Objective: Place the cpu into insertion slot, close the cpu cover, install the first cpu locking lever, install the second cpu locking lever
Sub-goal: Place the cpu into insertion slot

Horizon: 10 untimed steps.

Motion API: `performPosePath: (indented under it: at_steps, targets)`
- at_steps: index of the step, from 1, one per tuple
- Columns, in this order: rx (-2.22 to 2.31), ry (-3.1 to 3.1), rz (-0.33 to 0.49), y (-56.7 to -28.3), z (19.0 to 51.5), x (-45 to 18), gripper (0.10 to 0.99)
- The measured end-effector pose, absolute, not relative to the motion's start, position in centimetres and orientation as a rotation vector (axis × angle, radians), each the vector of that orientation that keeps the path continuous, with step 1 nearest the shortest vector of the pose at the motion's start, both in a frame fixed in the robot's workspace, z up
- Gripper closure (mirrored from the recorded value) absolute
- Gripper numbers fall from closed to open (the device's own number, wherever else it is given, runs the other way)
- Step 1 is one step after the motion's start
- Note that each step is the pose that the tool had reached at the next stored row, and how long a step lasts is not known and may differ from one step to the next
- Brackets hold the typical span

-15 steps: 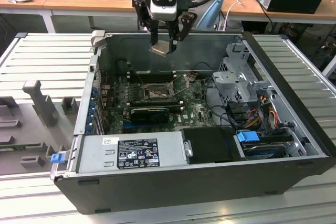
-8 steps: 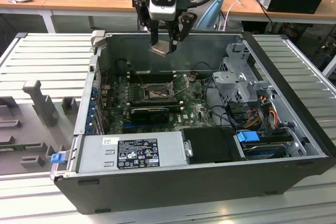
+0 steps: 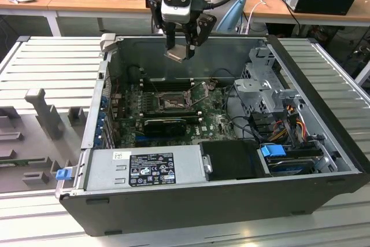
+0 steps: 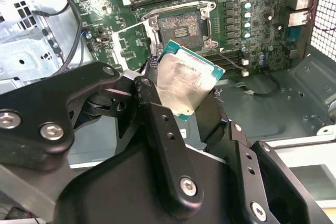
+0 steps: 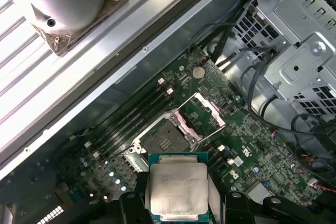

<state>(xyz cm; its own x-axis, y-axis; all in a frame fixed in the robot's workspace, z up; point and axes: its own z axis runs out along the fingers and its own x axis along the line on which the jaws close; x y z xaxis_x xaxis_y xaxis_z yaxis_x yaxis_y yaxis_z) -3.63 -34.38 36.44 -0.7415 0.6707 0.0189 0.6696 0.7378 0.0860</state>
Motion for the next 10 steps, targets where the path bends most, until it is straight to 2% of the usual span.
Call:
performPosePath:
  at_steps: [10]
  targets:
    - [1.295, 2.838, 0.134, -34.38, 36.27, -3.63, 0.557]
